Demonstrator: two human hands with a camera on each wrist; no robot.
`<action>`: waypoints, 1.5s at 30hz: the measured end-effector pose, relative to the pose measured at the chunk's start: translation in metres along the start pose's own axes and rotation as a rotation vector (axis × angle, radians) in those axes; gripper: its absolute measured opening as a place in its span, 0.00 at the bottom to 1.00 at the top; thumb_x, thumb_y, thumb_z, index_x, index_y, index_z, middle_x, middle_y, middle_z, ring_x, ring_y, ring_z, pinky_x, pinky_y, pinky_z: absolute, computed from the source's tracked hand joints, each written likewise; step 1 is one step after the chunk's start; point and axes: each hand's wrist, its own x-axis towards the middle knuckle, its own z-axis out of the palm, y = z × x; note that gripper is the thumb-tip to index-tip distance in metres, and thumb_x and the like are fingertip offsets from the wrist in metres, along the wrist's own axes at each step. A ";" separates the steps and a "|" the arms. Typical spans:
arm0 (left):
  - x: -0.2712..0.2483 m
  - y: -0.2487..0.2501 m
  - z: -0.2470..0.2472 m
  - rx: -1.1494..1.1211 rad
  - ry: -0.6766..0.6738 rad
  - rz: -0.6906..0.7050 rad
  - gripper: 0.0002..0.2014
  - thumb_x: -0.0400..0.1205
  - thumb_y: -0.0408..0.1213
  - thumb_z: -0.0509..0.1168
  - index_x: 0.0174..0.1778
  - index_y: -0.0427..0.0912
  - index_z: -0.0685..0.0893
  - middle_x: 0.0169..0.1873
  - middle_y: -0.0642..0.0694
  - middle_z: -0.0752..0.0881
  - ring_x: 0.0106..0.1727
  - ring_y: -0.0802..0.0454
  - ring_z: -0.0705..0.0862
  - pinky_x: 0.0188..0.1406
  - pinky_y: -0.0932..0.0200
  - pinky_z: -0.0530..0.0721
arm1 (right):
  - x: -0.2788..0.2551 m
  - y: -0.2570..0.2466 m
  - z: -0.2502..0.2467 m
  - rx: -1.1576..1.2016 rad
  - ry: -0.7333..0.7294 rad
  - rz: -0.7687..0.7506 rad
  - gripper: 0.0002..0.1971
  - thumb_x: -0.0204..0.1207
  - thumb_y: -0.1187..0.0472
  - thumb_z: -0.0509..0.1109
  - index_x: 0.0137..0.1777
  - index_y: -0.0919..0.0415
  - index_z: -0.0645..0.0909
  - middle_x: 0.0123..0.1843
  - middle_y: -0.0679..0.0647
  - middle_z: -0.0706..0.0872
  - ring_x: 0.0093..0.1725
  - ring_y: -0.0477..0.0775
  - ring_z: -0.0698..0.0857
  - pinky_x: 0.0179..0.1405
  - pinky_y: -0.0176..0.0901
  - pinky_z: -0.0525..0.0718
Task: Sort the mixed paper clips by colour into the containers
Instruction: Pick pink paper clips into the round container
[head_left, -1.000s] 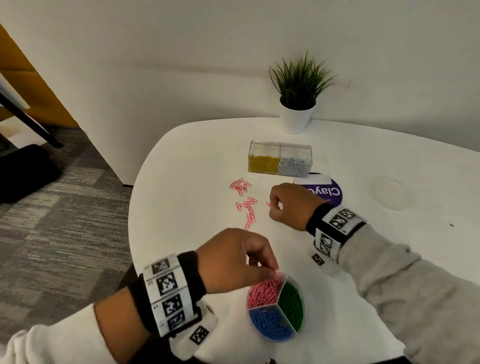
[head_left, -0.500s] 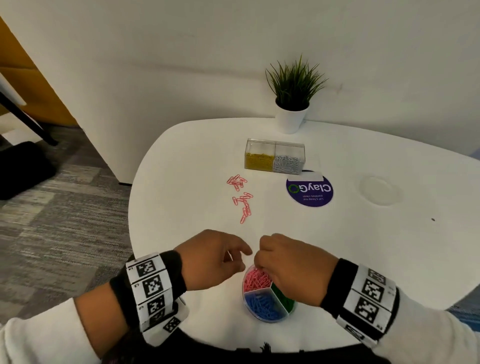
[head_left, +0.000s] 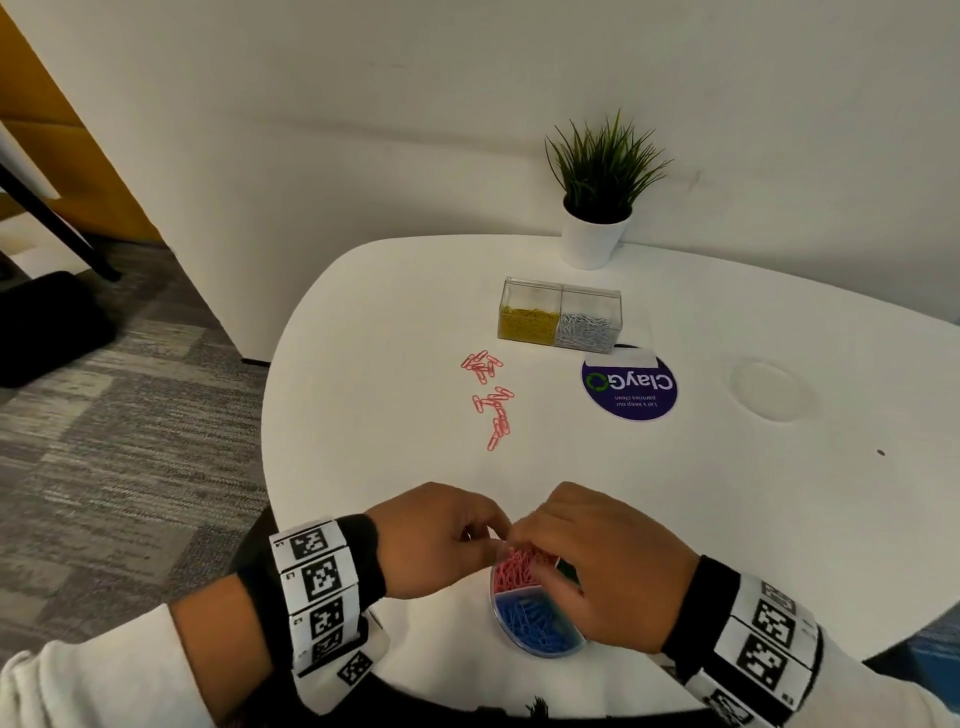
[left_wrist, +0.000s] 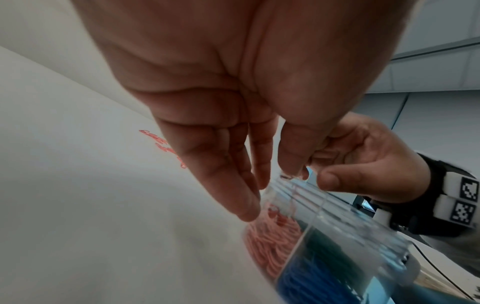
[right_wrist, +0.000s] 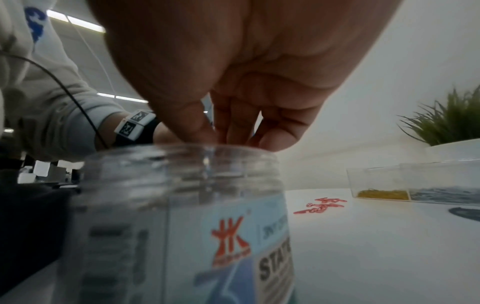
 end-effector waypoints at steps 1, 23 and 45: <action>0.001 -0.001 -0.002 -0.029 0.017 0.007 0.12 0.86 0.54 0.61 0.61 0.58 0.84 0.44 0.61 0.86 0.45 0.64 0.85 0.50 0.60 0.85 | 0.000 0.004 -0.003 0.029 0.030 0.001 0.12 0.80 0.49 0.63 0.62 0.46 0.78 0.55 0.38 0.83 0.55 0.40 0.76 0.56 0.32 0.77; 0.122 -0.056 -0.064 0.510 0.220 -0.064 0.11 0.86 0.40 0.59 0.59 0.52 0.84 0.55 0.50 0.80 0.58 0.46 0.82 0.56 0.49 0.81 | 0.138 0.080 0.005 -0.171 -0.059 0.450 0.13 0.79 0.62 0.64 0.62 0.59 0.77 0.59 0.60 0.81 0.57 0.64 0.82 0.54 0.51 0.80; 0.113 -0.054 -0.063 0.522 0.280 -0.198 0.16 0.89 0.47 0.53 0.58 0.46 0.84 0.54 0.44 0.79 0.54 0.43 0.83 0.51 0.52 0.81 | 0.125 0.093 0.007 -0.071 -0.093 0.363 0.11 0.78 0.69 0.64 0.58 0.57 0.79 0.55 0.56 0.77 0.52 0.59 0.80 0.46 0.44 0.75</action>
